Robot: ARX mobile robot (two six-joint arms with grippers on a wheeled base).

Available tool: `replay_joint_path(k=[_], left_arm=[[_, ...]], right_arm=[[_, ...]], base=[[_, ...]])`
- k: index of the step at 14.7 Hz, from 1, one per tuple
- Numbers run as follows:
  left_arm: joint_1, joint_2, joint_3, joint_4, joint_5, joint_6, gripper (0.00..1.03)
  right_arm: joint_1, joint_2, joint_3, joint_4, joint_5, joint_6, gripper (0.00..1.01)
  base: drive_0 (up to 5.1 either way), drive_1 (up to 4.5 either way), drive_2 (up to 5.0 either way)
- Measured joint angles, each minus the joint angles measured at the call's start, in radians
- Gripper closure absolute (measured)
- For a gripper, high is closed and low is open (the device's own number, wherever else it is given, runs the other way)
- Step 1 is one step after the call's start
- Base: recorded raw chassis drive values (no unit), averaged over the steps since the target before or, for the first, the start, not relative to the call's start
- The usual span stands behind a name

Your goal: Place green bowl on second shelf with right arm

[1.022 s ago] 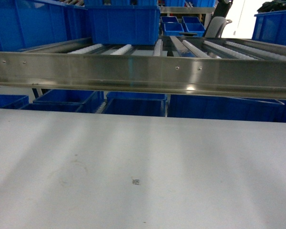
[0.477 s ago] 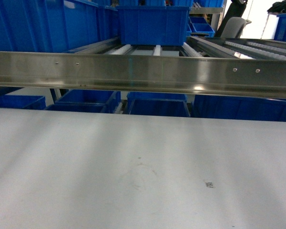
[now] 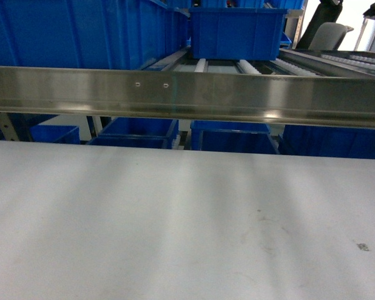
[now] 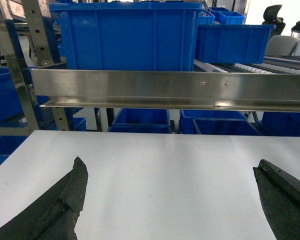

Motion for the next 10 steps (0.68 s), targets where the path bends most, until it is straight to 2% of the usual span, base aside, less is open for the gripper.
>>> replay_joint_path(k=[10], left_arm=[[0.0,0.0,0.0,0.001,-0.001,0.0,0.05]], right_arm=[[0.0,0.0,0.0,-0.002,0.0,0.0,0.99]], base=[[-5.0,2.4,2.4]])
